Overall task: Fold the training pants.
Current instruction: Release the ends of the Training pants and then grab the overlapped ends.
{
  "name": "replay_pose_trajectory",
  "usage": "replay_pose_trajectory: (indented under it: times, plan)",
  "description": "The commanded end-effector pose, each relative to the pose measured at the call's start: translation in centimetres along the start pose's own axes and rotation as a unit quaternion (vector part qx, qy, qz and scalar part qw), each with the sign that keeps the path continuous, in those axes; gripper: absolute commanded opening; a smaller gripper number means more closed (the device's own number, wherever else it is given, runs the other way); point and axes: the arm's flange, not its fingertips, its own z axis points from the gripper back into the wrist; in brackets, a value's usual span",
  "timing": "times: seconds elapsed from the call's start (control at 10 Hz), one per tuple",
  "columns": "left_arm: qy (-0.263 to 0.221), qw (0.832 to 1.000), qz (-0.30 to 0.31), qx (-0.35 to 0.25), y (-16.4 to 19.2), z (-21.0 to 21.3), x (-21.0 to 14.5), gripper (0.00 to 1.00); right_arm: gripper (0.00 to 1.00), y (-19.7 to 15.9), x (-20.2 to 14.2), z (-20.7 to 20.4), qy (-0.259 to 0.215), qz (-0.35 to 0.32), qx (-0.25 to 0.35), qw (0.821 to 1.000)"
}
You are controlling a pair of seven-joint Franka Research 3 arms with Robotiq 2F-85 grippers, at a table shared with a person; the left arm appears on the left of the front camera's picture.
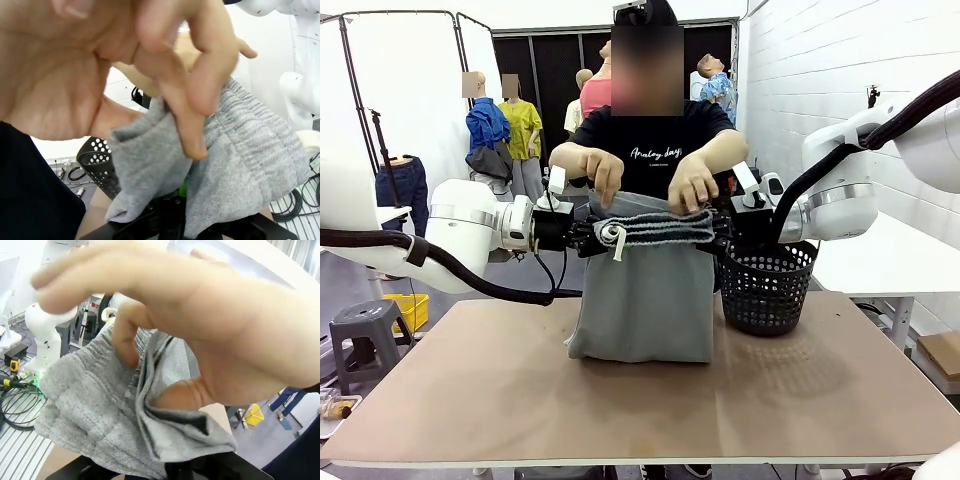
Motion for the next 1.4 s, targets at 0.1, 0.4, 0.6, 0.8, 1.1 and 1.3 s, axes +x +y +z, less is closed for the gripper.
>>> replay_pose_trajectory:
  times: [0.1, 0.4, 0.6, 0.8, 1.1, 1.3]
  plan:
    - [0.000, 1.000, -0.005, 0.004, -0.13, 0.02, 0.39, 0.00, 0.00, 0.13, 0.12, -0.06, -0.001, 0.000, 0.001, 1.000]
    - [0.000, 1.000, -0.005, 0.004, -0.13, 0.02, 0.39, 0.00, 0.00, 0.13, 0.12, -0.06, -0.001, 0.000, 0.001, 1.000]
    - [0.000, 1.000, -0.005, 0.004, -0.13, 0.02, 0.39, 0.00, 0.00, 0.13, 0.12, -0.06, -0.001, 0.000, 0.001, 1.000]
    - [0.000, 1.000, -0.005, 0.004, -0.13, 0.02, 0.39, 0.00, 0.00, 0.13, 0.12, -0.06, -0.001, 0.000, 0.001, 1.000]
    - [0.000, 1.000, -0.005, 0.004, -0.13, 0.02, 0.39, 0.00, 0.00, 0.13, 0.12, -0.06, -0.001, 0.000, 0.001, 1.000]
    - [0.000, 1.000, -0.005, 0.004, -0.13, 0.02, 0.39, 0.00, 0.00, 0.13, 0.12, -0.06, -0.001, 0.000, 0.001, 1.000]
